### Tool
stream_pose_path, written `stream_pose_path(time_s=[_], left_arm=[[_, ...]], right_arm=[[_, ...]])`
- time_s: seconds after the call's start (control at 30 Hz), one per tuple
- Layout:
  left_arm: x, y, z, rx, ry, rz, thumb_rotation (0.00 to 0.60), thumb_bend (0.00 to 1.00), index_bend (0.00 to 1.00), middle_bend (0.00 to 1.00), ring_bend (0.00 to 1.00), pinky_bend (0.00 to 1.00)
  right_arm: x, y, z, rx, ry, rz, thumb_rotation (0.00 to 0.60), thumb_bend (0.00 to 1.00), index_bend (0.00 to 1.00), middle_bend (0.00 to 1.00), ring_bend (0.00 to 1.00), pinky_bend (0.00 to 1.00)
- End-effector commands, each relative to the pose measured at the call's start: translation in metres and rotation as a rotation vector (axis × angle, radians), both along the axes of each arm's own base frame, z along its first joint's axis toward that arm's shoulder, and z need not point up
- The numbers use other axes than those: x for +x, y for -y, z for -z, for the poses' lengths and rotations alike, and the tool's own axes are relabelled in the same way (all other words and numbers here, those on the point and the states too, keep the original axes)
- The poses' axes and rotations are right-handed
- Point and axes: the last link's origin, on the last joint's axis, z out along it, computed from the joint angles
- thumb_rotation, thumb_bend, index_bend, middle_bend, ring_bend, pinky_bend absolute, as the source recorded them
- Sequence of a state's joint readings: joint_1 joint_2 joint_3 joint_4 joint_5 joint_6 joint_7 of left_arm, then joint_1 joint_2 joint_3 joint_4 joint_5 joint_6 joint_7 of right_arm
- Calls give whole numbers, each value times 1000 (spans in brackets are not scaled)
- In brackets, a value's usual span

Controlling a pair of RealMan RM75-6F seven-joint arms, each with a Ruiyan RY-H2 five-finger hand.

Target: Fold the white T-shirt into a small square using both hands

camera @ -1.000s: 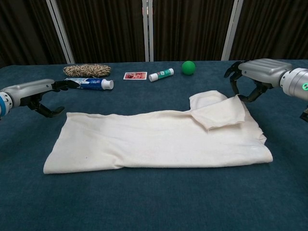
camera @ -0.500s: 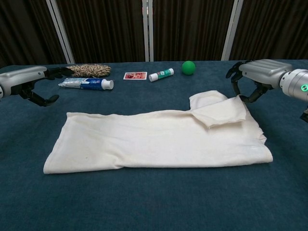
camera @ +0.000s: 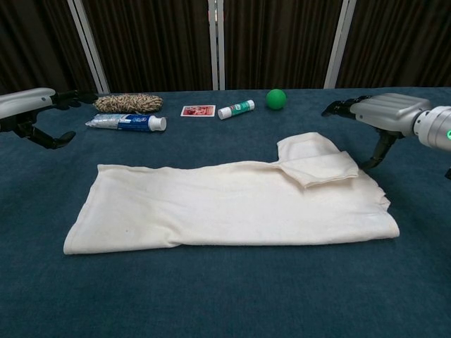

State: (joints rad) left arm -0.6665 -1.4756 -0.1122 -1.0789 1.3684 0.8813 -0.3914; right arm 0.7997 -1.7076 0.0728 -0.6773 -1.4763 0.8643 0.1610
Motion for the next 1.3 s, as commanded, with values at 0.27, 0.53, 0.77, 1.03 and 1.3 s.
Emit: stream_pose_path(time_s=[0.27, 0.53, 0.77, 1.03, 1.3], left_arm=[[-21, 25, -44, 137, -97, -10, 600, 131, 0, 0, 0, 0], [-41, 83, -86, 323, -208, -111, 600, 0, 0, 0, 0, 0], [-50, 114, -103, 387, -187, -170, 600, 0, 0, 0, 0, 0], [-58, 127, -111, 390, -228, -194, 600, 0, 0, 0, 0, 0], [-66, 123, -112, 387, -259, -227, 600, 0, 0, 0, 0, 0]], right_arm=[[-9, -32, -51, 6, -96, -89, 600, 18, 0, 0, 0, 0], [8, -16, -83, -36, -112, -66, 600, 18, 12, 0, 0, 0], [26, 9, -76, -31, -77, -16, 600, 18, 31, 0, 0, 0], [49, 41, -50, -12, -65, 38, 600, 21, 99, 0, 0, 0], [68, 70, -9, -6, -63, 100, 600, 170, 274, 0, 0, 0]])
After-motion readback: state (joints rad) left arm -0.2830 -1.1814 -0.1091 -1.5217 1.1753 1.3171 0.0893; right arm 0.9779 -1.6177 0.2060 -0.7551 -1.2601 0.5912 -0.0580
